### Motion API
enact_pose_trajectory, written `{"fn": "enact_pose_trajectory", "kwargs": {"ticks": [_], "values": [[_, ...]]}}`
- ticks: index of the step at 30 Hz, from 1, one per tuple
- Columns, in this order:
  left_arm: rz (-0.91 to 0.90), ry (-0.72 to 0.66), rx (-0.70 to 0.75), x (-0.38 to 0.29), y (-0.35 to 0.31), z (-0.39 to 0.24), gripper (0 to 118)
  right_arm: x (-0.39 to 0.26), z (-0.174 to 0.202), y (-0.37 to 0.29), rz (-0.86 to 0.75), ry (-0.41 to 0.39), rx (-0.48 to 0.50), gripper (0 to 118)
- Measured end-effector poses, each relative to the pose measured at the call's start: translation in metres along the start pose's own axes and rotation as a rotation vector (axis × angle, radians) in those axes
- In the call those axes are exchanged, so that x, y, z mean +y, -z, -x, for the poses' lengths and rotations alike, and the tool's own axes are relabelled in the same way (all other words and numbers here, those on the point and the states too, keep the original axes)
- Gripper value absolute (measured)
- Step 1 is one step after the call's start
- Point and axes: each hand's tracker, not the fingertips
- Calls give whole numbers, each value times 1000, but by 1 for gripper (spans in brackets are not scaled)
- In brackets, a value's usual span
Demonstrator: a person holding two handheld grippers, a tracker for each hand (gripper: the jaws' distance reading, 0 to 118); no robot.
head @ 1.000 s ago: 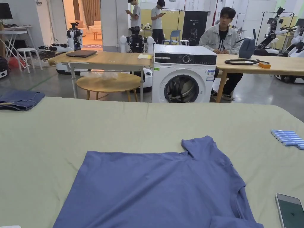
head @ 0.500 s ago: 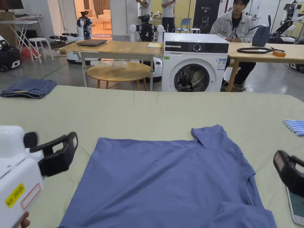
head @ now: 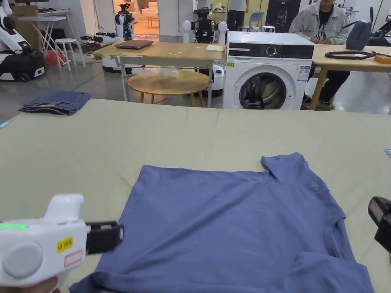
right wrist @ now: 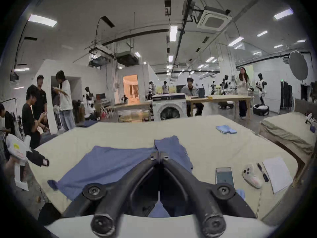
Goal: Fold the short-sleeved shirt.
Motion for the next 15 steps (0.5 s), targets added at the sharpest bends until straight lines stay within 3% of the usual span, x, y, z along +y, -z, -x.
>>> {"fn": "enact_pose_trajectory", "kwargs": {"ticks": [1,2,6,8,9,10,11,12,13,14,15], "values": [[60,6,27,-11,9,6,111,-6,-1,0,16,-6,-2,0],[53,10,68,-23,15,13,118,-12,-3,0,40,-10,-5,0],[100,-104,42,-51,27,30,118,-29,-6,-1,106,-6,-18,0],[105,-95,54,-57,33,31,118,-36,-9,2,131,-11,-26,0],[125,-72,77,-58,34,29,110,-40,-8,3,151,-16,-30,0],[139,-51,84,-60,37,28,92,-43,-8,4,167,-16,-28,0],[144,-27,88,-61,40,26,57,-47,-9,5,187,-15,-26,0],[149,-7,103,-62,44,25,7,-49,-10,6,206,-15,-28,0],[150,-2,109,-64,46,22,1,-52,-10,9,243,-14,-36,0],[141,-11,107,-64,46,21,1,-56,-11,13,286,-16,-39,10],[141,-27,105,-62,45,21,1,-61,-14,16,320,-23,-46,45]]}}
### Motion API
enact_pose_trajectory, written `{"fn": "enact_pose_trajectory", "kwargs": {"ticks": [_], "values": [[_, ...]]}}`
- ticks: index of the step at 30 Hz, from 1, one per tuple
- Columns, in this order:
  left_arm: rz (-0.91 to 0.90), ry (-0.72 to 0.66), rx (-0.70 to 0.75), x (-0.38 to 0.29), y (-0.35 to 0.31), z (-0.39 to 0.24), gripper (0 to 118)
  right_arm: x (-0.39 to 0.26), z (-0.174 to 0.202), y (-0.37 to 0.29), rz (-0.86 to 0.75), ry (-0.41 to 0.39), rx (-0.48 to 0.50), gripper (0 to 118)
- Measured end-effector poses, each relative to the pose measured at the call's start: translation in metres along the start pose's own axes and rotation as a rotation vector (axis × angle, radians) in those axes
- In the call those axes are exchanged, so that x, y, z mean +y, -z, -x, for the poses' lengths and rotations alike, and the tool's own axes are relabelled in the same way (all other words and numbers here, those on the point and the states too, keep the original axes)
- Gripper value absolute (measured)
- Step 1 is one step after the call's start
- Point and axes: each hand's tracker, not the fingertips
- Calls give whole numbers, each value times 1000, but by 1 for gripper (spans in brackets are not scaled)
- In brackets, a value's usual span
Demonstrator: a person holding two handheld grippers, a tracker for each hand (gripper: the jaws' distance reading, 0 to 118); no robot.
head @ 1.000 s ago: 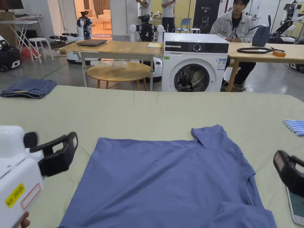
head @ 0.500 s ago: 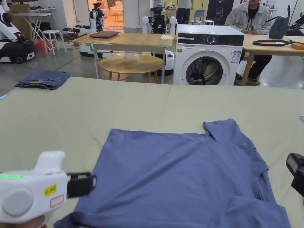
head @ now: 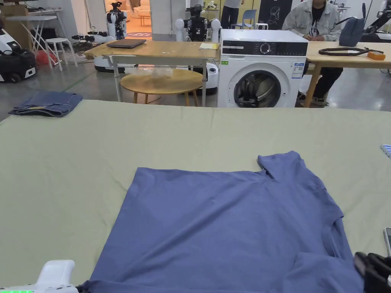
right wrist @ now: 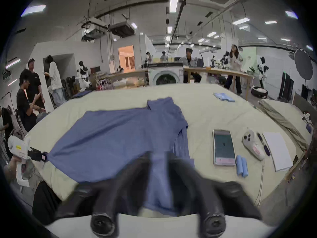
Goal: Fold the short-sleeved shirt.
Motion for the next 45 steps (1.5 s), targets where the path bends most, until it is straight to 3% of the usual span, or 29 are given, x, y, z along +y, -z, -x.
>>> {"fn": "enact_pose_trajectory", "kwargs": {"ticks": [1,2,3,5,8,13,14,15,16,20,25,32,38,43,44,45], "values": [[-10,-20,-12,1,-2,1,0,-2,-4,6,53,-5,0,83],[-34,-42,-40,1,-5,2,0,-6,-6,14,121,-11,-1,110],[-38,-48,-52,2,-8,2,0,-13,-7,20,169,-15,-4,118],[-42,-38,-44,4,-12,1,0,-23,-17,27,221,-21,-8,117],[-55,-19,-42,5,-20,0,0,-38,-29,41,331,36,-12,117],[-66,-22,-45,9,-24,-1,0,-56,-38,52,411,41,-27,101],[-65,-29,-50,11,-25,-2,0,-56,-38,50,399,49,-19,78],[-68,-38,-57,13,-27,-2,0,-55,-37,47,380,75,13,31],[-73,-42,-60,17,-30,-2,0,-52,-35,45,354,85,45,5],[-133,-58,-74,50,-37,-2,0,-20,-27,39,259,-11,28,5],[-207,-73,-70,119,-30,-9,0,42,-38,54,150,52,48,5],[-148,-100,-66,196,51,-27,0,84,-48,151,188,86,30,5],[-47,-117,-34,211,114,-31,0,81,-49,224,278,92,11,5],[-71,-130,-36,202,120,-26,1,72,-47,235,281,85,9,5],[-94,-127,-29,200,114,-28,5,72,-46,230,269,79,2,8],[-124,-109,-17,199,109,-26,25,73,-46,223,248,68,-13,21]]}}
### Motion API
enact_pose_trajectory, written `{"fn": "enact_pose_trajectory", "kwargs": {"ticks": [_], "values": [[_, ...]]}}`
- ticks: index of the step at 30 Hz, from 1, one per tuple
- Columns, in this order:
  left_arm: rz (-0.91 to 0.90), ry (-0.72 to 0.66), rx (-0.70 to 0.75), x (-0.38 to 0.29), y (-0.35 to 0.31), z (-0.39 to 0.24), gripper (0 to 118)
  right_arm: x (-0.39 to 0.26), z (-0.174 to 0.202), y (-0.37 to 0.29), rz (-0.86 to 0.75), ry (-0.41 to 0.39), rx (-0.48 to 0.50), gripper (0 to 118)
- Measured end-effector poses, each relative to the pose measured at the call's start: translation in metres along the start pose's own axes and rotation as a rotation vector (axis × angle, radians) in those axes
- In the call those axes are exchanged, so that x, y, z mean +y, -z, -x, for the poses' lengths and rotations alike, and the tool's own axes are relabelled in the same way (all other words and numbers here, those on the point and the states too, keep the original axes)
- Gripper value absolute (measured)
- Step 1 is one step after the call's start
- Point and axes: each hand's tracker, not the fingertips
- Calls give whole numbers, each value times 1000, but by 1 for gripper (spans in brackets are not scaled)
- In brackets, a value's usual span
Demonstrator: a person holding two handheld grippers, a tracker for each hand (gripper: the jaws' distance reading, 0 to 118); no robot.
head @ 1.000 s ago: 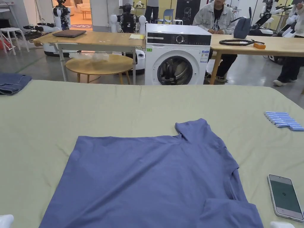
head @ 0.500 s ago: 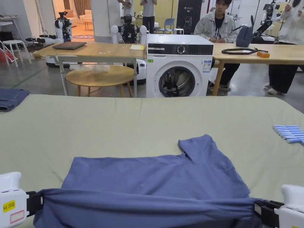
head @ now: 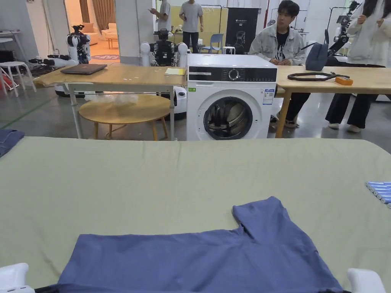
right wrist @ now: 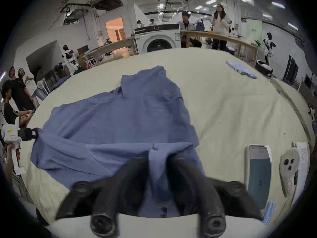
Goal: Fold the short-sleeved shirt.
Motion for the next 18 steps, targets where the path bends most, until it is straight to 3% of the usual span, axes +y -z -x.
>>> {"fn": "enact_pose_trajectory", "kwargs": {"ticks": [2,3,4,11,14,15,16,17,18], "values": [[-49,43,-11,-1,-15,-2,79,-2,0,-16,-56,-1,-22,68],[-78,54,-14,-2,-26,-5,105,-4,0,-26,-89,12,-21,100],[-120,70,-19,-3,-39,-8,109,-5,0,-40,-149,23,-7,108],[-348,141,-79,-18,-115,-45,109,-6,12,-115,-402,56,3,108],[-452,142,-115,-29,-142,-59,89,-10,19,-139,-453,59,8,108],[-473,140,-121,-33,-150,-62,69,-12,20,-146,-476,66,21,107],[-503,135,-129,-37,-157,-65,47,-14,22,-153,-494,74,35,100],[-527,134,-138,-41,-164,-68,21,-18,23,-161,-515,82,71,75],[-550,132,-136,-46,-171,-70,0,-22,24,-169,-545,85,81,0]]}}
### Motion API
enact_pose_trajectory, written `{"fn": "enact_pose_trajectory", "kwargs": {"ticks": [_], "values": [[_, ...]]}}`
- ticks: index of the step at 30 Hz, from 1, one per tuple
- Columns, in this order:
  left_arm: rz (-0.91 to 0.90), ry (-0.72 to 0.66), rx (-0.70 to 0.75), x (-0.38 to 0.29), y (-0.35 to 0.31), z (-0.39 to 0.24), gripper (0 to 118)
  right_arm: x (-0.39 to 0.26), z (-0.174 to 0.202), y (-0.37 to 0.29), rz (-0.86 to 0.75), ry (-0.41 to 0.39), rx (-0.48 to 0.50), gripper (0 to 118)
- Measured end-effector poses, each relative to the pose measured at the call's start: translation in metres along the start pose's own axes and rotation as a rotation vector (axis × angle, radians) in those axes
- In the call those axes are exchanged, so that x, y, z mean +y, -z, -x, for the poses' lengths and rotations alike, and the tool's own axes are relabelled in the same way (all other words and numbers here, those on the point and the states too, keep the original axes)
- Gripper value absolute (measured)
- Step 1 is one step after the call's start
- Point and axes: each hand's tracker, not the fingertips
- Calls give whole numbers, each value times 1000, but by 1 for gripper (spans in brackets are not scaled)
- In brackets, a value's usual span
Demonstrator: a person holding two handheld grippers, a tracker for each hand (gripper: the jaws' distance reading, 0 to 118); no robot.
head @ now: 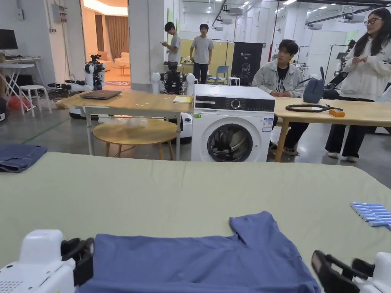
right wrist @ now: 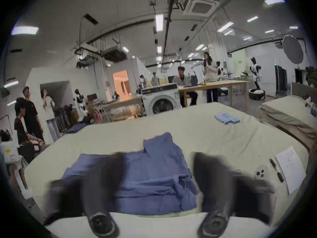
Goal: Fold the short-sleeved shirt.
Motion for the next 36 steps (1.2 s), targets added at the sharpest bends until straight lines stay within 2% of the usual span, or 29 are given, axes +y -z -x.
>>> {"fn": "enact_pose_trajectory", "kwargs": {"ticks": [1,2,4,7,13,14,15,16,17,18,23,25,28,29,30,31,32,33,34,35,36], "values": [[-25,-5,10,-1,-7,-2,0,0,3,-6,-1,-4,-9,0],[-89,-4,-6,2,-14,-4,0,2,9,-13,-37,-62,-40,0],[-13,-18,-25,2,-20,-3,0,9,12,-27,4,-43,13,0],[20,-17,-22,-1,-23,2,0,5,16,-34,1,-75,2,0],[152,-75,51,-24,-12,25,0,-4,14,-35,45,-59,2,0],[203,-82,78,-31,-4,30,23,-14,9,-28,57,-53,4,0],[296,-106,101,-38,6,35,77,-15,9,-27,70,-47,1,0],[391,-133,101,-48,19,42,114,-17,9,-25,83,-43,0,0],[341,-170,55,-53,26,48,117,-19,9,-23,97,-42,-1,0],[495,-191,91,-64,33,52,116,-29,5,-16,111,-42,-5,0],[601,-225,159,-108,68,62,112,-49,0,5,197,-54,-20,0],[622,-258,175,-116,76,63,99,-55,-1,14,228,-58,-31,0],[627,-250,199,-125,88,62,89,-69,-7,33,275,-51,-44,0],[613,-205,217,-123,88,59,77,-72,-9,40,295,-51,-49,0],[603,-154,258,-121,87,55,53,-79,-12,49,318,-57,-61,6],[580,-117,282,-121,84,54,31,-83,-13,58,352,-67,-77,28],[537,-113,260,-119,79,54,14,-87,-15,69,393,-74,-114,61],[529,-144,213,-117,78,56,8,-92,-18,83,452,-64,-139,105],[530,-158,207,-116,76,56,6,-97,-21,95,509,-54,-144,116],[533,-161,201,-114,74,54,6,-103,-26,105,524,-24,-142,116],[533,-158,188,-114,74,52,6,-106,-29,113,528,-27,-162,116]]}}
